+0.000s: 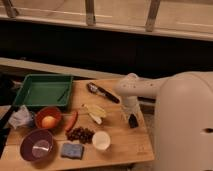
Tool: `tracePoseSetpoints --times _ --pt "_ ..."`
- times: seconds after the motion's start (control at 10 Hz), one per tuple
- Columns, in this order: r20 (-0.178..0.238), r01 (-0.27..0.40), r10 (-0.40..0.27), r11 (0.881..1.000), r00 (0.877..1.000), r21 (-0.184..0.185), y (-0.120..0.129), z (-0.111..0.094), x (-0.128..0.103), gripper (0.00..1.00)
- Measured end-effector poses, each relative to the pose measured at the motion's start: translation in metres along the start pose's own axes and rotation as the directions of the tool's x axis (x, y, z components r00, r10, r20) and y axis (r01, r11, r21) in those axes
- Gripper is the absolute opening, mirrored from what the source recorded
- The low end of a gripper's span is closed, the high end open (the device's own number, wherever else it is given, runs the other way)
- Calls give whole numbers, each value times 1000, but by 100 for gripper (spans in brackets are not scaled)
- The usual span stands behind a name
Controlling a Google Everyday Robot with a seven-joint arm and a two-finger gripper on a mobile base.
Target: Wipe table surface with eraser
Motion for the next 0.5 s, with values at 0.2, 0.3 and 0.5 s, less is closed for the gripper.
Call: tracePoseSetpoints --times 0.2,0.3,0.5 --pt "11 42 -42 999 999 2 34 -5 -20 14" --pt "14 72 -72 997 997 4 51 -7 -23 14" --pt "14 112 -112 994 994 7 73 -8 -15 14"
